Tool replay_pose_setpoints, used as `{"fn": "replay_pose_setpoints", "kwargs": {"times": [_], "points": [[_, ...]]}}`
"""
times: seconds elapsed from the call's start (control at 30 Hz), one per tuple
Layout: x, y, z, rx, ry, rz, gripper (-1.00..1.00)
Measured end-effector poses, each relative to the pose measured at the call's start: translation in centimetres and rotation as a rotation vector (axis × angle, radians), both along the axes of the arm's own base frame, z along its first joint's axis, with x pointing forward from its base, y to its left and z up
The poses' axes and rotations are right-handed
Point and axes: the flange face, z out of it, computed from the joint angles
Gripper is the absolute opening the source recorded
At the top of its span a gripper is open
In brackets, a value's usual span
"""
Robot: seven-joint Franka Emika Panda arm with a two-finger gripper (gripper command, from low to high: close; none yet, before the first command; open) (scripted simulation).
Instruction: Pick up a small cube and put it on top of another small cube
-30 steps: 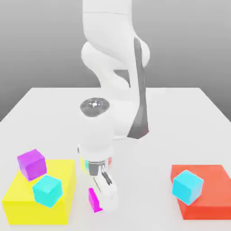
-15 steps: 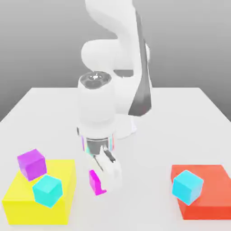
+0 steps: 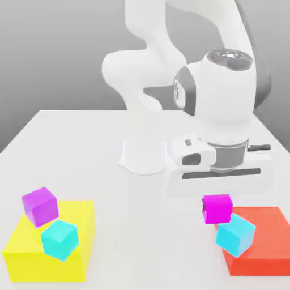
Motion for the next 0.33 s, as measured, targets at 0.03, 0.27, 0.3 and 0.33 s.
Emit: {"fn": "replay_pose_setpoints", "kwargs": {"times": [0.03,0.27,0.3,0.33], "points": [[-0.2,1.1,0.6,-0.006,-0.005,0.076,-1.0],[-0.3,2.4,-4.0,-0.02,-0.016,0.204,1.0],[-0.3,2.4,-4.0,-0.02,-0.016,0.204,1.0],[-0.3,2.4,-4.0,-0.02,-0.016,0.204,1.0]]}}
